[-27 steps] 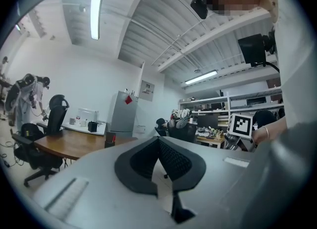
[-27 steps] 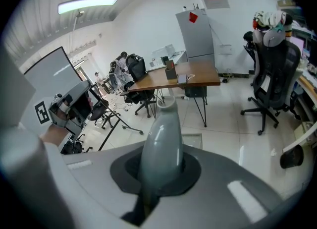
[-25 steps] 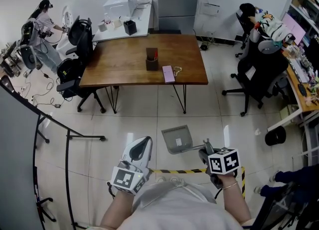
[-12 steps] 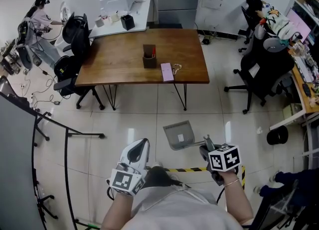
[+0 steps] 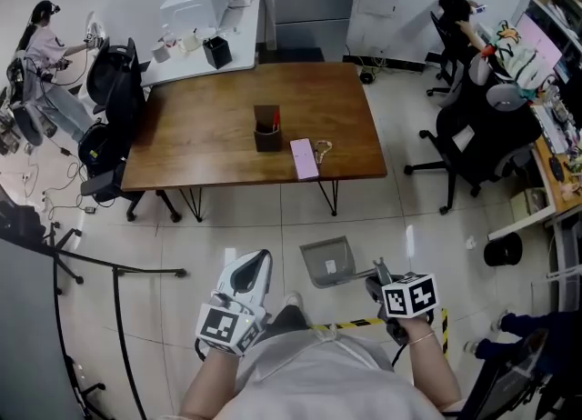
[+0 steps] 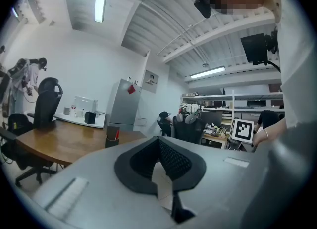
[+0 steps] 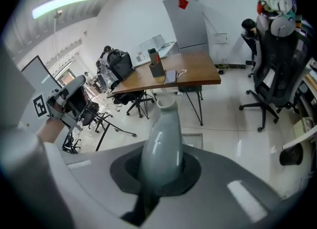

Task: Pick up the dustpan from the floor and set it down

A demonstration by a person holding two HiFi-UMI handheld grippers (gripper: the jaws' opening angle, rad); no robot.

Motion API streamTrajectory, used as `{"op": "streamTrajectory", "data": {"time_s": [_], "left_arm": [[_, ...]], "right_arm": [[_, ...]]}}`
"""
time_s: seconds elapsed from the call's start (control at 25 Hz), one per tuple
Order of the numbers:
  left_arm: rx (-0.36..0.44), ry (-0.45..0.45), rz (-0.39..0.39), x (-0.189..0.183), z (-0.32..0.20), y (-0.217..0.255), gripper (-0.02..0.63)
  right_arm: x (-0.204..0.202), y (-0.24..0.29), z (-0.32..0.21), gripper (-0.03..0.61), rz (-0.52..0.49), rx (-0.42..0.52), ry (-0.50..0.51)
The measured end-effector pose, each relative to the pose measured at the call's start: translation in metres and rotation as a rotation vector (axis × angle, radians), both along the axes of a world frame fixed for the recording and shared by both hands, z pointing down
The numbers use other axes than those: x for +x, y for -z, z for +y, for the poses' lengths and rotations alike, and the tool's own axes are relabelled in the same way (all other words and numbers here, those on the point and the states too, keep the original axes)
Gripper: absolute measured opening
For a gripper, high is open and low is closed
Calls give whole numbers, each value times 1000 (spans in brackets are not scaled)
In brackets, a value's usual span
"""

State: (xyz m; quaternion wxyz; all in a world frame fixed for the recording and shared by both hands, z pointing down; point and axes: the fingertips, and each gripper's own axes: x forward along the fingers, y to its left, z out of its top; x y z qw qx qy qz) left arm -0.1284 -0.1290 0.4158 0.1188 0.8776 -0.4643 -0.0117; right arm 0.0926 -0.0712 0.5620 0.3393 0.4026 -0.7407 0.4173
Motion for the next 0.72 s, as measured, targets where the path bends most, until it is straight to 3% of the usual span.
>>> {"op": "streamTrajectory", "data": {"time_s": [0.2, 0.56, 0.72], "left_arm": [[-25, -46, 11, -13, -49, -2, 14], [-113, 33, 43, -24, -99, -26, 14], [-157, 42, 15, -19, -112, -41, 14]], "right_arm": [[-10, -13, -36, 3, 5, -24, -56], [-4, -71, -99, 3, 7, -57, -114], [-4, -119, -130, 3, 2, -73, -148]]}}
